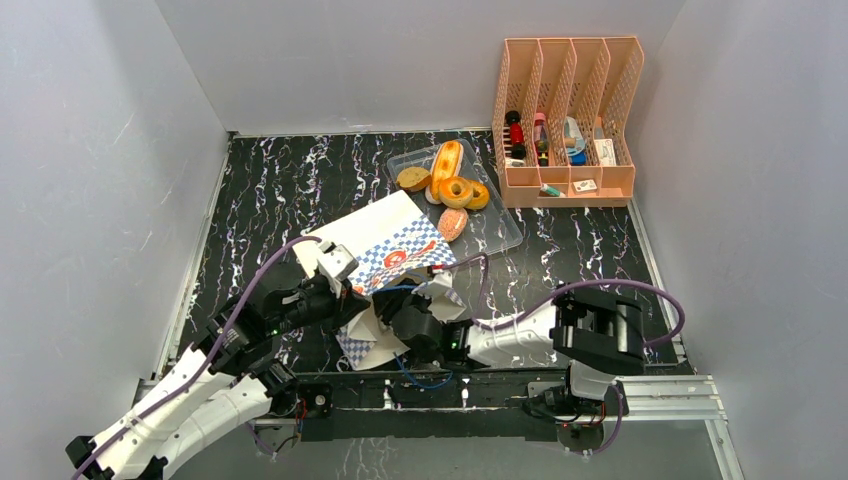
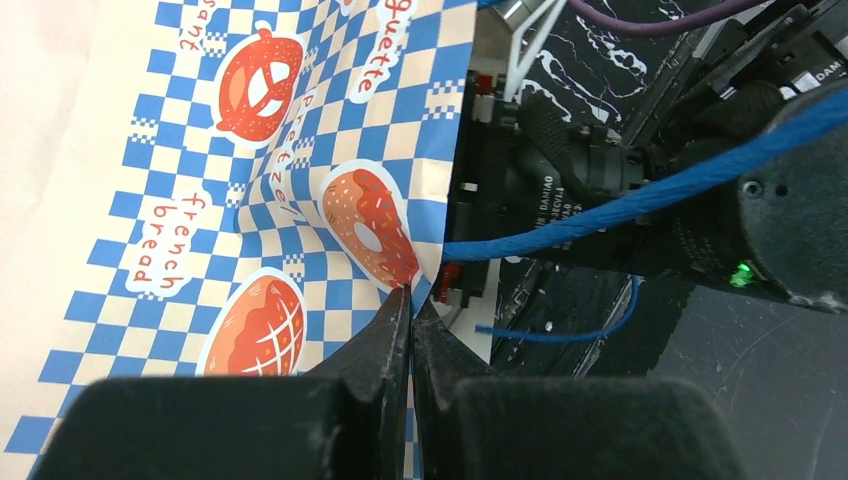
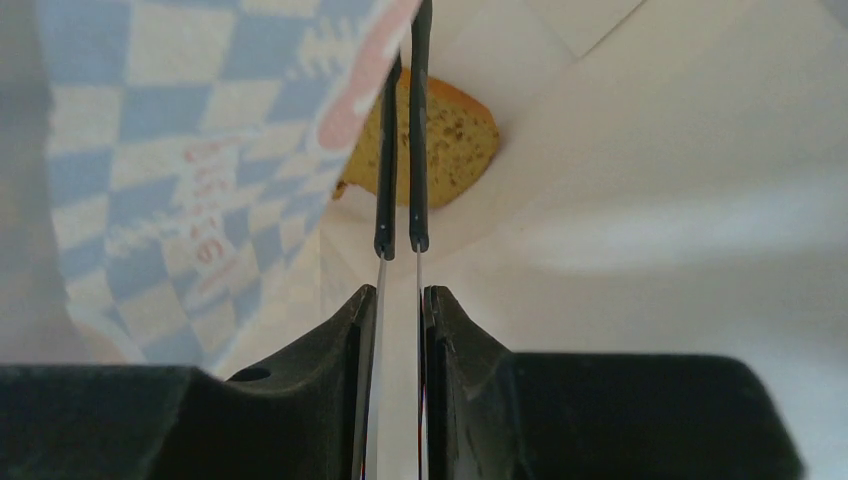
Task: Take the fake bread out of the paper bag
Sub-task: Adjust the fake bread in the paper bag.
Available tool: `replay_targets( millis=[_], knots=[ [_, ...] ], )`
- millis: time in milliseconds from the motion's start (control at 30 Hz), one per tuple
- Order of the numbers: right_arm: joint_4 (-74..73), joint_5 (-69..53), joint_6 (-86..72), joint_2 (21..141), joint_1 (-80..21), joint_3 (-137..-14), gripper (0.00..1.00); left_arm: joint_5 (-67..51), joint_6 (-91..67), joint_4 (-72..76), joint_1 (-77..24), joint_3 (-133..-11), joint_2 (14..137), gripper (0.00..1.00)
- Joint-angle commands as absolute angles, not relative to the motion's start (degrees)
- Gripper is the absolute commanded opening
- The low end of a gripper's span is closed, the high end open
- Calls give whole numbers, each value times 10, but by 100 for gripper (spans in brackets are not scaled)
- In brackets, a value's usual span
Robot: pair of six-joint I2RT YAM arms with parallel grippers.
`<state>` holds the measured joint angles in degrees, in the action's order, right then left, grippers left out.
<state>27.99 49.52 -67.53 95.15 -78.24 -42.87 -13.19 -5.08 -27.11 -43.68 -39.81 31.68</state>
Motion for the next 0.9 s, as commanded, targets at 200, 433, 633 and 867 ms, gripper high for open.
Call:
replay_targets(
  millis=[200,433,633,867],
  knots=[
    [405,451,-617,1036,-744,-492,19,-171,-37,-265,-438,-425,335,0],
    [472,386,-610,1090,-715,-503,18,-176,-25,-267,-438,-427,347,0],
    [486,221,-604,1115,-712,-525,17,-159,-23,-266,-438,-426,331,0],
    [499,105,-634,1082,-745,-484,16,-77,-27,-267,-438,-425,286,0]
  ],
)
